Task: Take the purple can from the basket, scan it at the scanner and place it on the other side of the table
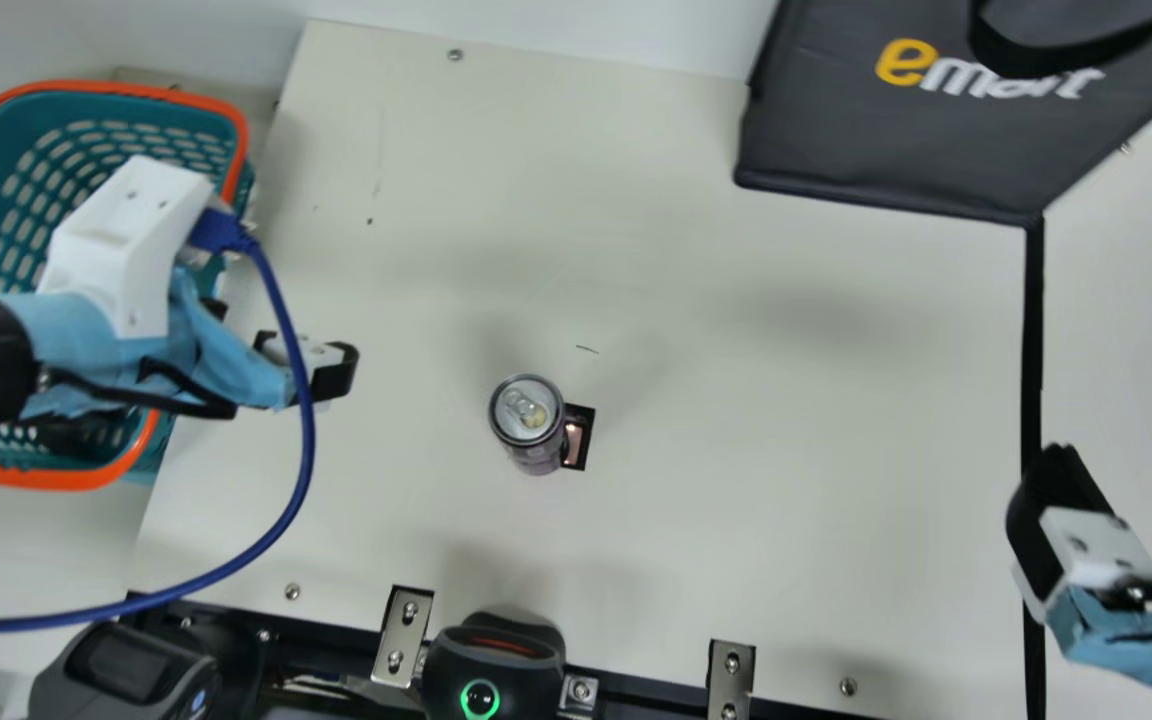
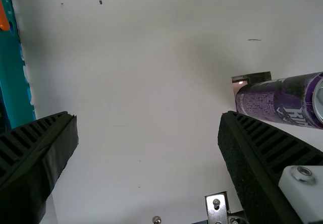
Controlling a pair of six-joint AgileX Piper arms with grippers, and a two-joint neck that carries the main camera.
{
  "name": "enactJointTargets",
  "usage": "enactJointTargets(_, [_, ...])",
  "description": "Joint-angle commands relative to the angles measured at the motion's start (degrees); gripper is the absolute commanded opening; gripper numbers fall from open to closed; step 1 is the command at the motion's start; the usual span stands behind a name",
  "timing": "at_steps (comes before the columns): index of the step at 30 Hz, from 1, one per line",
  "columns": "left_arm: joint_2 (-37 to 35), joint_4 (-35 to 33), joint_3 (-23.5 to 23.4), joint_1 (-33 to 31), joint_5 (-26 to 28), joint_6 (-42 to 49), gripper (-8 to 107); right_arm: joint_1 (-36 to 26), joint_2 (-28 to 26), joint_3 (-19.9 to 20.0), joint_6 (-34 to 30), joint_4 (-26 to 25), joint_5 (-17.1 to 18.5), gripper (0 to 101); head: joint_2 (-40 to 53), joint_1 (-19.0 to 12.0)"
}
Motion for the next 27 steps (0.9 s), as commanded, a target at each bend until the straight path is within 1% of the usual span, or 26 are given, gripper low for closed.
enactJointTargets(1, [0.01, -0.08, -0.04, -0.19, -0.03, -0.04, 90, 0.00, 0.00, 0.00, 0.00, 0.00, 0.00, 95, -5.01, -1.66])
enactJointTargets(6, [-0.18, -1.87, 0.19, -2.60, -0.03, -0.20, 90, 0.00, 0.00, 0.00, 0.00, 0.00, 0.00, 95, -5.01, -1.66])
enactJointTargets(13, [-0.05, -4.70, -0.10, -8.89, -0.03, -2.15, 90, 0.00, 0.00, 0.00, 0.00, 0.00, 0.00, 95, -5.01, -1.66])
enactJointTargets(21, [0.62, -6.89, -2.12, -16.04, -0.03, -4.16, 90, 0.00, 0.00, 0.00, 0.00, 0.00, 0.00, 95, -5.01, -1.66])
enactJointTargets(27, [1.42, -6.32, -3.97, -20.86, -0.03, -5.03, 90, 0.00, 0.00, 0.00, 0.00, 0.00, 0.00, 95, -5.01, -1.66])
